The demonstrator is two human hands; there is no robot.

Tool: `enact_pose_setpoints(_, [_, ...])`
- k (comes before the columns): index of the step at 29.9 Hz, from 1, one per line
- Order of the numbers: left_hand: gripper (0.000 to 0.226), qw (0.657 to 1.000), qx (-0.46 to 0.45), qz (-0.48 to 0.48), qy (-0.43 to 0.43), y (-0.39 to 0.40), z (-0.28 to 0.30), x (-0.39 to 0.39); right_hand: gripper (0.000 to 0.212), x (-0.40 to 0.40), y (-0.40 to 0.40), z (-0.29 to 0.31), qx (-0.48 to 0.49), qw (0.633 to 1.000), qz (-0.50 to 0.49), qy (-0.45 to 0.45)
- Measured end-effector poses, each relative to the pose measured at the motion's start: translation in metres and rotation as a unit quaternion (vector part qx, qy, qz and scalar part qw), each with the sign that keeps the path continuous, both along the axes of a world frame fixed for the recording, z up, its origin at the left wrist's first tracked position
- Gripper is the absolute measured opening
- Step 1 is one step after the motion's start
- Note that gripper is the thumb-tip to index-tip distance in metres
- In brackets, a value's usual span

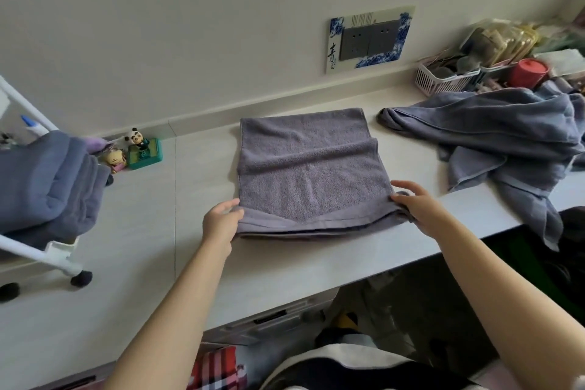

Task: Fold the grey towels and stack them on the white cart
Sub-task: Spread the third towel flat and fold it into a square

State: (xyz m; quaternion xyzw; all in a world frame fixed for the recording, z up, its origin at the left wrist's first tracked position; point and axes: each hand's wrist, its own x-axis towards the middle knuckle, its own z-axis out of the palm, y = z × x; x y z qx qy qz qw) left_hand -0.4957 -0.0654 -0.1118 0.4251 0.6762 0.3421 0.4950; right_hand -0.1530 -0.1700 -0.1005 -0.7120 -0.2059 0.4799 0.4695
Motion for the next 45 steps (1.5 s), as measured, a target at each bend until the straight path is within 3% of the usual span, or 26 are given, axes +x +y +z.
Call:
enact_pose_setpoints(5, [0.032,0.999,0.038,0.031,0.007,0.069,0.031,0.017,0.029,0.001,0.054,0.035,0.035,0.996,-0.040,-0.066])
enact_pose_setpoints(8, [0.030,0.980,0.182,0.082,-0.027,0.098,0.079,0.029,0.029,0.001,0.081,0.078,0.146,0.975,-0.072,-0.152])
enact_pose_setpoints(10, [0.029,0.941,0.318,0.118,-0.012,0.100,0.115,0.030,0.027,0.001,0.088,0.103,0.230,0.952,-0.089,-0.183])
enact_pose_setpoints(12, [0.028,0.916,0.384,0.118,0.007,0.092,0.118,0.024,0.027,0.001,0.086,0.103,0.263,0.943,-0.080,-0.189])
enact_pose_setpoints(18, [0.025,0.967,0.217,0.058,0.123,0.038,-0.003,-0.003,0.030,-0.004,0.057,0.001,0.091,0.980,-0.032,-0.175])
enact_pose_setpoints(23, [0.027,0.975,0.077,-0.024,0.207,-0.011,-0.066,-0.019,0.028,-0.005,0.018,-0.060,-0.063,0.963,0.078,-0.252])
enact_pose_setpoints(33, [0.027,0.951,0.079,-0.070,0.292,-0.042,-0.076,-0.029,0.029,-0.012,-0.011,-0.076,-0.093,0.926,0.122,-0.346])
enact_pose_setpoints(35, [0.026,0.938,0.088,-0.069,0.329,-0.047,-0.074,-0.028,0.033,-0.019,-0.016,-0.072,-0.117,0.910,0.123,-0.378])
enact_pose_setpoints(38, [0.029,0.886,0.153,-0.104,0.426,-0.046,-0.074,-0.018,0.040,-0.038,-0.018,-0.065,-0.174,0.810,0.151,-0.539])
enact_pose_setpoints(39, [0.031,0.871,0.170,-0.141,0.439,-0.046,-0.074,-0.011,0.044,-0.046,-0.017,-0.065,-0.154,0.798,0.171,-0.557])
enact_pose_setpoints(42, [0.053,0.821,0.190,-0.293,0.451,-0.048,-0.082,0.012,0.053,-0.070,-0.011,-0.075,-0.099,0.786,0.298,-0.533])
enact_pose_setpoints(45, [0.064,0.774,0.177,-0.354,0.495,-0.051,-0.096,0.012,0.070,-0.077,-0.014,-0.088,-0.129,0.758,0.361,-0.528])
